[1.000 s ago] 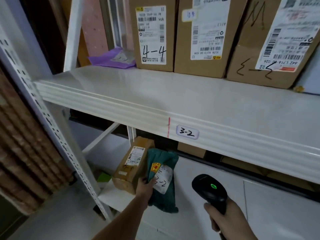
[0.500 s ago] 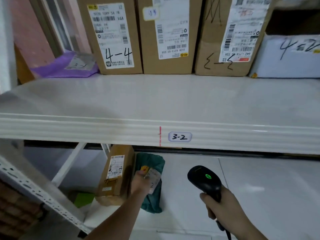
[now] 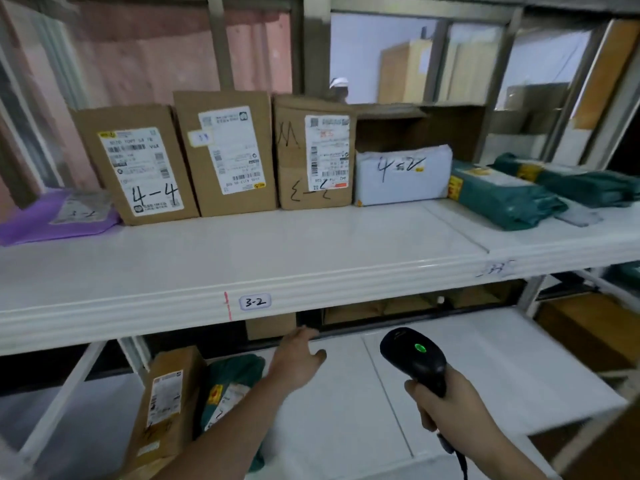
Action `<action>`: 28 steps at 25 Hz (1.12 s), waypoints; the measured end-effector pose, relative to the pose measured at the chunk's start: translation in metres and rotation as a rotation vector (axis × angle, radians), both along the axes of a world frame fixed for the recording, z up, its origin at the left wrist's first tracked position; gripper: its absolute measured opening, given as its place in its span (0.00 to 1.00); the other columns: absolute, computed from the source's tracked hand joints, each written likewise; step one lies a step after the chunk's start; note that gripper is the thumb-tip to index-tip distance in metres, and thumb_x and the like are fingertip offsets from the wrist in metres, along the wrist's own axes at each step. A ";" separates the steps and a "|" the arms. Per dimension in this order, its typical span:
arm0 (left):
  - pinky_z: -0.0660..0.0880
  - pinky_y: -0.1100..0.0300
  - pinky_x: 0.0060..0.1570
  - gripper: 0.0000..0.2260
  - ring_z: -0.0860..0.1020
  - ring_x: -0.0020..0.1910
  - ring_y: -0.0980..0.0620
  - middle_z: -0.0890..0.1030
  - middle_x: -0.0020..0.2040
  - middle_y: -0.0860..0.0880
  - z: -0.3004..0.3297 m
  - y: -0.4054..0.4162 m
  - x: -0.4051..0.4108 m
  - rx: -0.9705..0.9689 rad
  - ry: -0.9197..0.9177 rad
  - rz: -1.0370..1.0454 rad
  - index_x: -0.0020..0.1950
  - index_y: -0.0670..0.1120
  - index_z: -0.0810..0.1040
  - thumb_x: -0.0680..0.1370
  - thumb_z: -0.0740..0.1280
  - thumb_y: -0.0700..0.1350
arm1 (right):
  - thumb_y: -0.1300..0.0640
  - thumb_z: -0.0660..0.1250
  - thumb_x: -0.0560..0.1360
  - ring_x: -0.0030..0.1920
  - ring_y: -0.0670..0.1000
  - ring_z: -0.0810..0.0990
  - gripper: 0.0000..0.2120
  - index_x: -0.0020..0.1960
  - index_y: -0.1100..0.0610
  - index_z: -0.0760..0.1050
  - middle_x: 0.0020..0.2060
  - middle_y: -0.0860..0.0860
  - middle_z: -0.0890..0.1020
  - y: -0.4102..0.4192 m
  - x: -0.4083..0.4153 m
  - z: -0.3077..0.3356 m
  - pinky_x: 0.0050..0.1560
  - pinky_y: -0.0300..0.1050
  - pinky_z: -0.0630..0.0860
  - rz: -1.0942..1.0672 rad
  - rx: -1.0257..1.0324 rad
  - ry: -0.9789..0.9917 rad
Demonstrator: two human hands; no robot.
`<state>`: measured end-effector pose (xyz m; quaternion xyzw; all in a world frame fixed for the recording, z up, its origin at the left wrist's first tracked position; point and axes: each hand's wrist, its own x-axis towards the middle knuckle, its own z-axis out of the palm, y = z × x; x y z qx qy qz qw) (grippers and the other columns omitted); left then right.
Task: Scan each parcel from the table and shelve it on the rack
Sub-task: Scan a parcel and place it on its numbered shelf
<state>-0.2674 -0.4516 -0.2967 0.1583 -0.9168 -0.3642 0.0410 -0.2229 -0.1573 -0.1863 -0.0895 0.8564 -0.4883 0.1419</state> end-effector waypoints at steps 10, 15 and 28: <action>0.67 0.62 0.67 0.25 0.68 0.74 0.52 0.69 0.77 0.54 0.061 0.282 -0.031 -0.077 0.098 -0.456 0.77 0.53 0.70 0.81 0.68 0.56 | 0.62 0.69 0.76 0.29 0.49 0.79 0.11 0.56 0.52 0.75 0.31 0.54 0.82 0.240 0.070 0.053 0.28 0.39 0.75 -0.411 -0.073 0.052; 0.69 0.57 0.70 0.25 0.71 0.72 0.51 0.72 0.76 0.53 0.086 0.427 -0.037 -0.067 0.099 -0.637 0.76 0.53 0.71 0.80 0.69 0.55 | 0.61 0.72 0.74 0.30 0.50 0.81 0.07 0.51 0.54 0.78 0.28 0.51 0.82 0.352 0.115 0.063 0.33 0.44 0.76 -0.686 -0.095 0.082; 0.74 0.48 0.69 0.29 0.70 0.76 0.46 0.69 0.79 0.52 0.095 0.686 -0.089 0.036 0.078 -0.952 0.80 0.59 0.66 0.80 0.68 0.62 | 0.69 0.67 0.77 0.16 0.44 0.69 0.07 0.43 0.59 0.75 0.22 0.55 0.74 0.524 0.128 0.063 0.18 0.35 0.65 -1.096 -0.144 0.187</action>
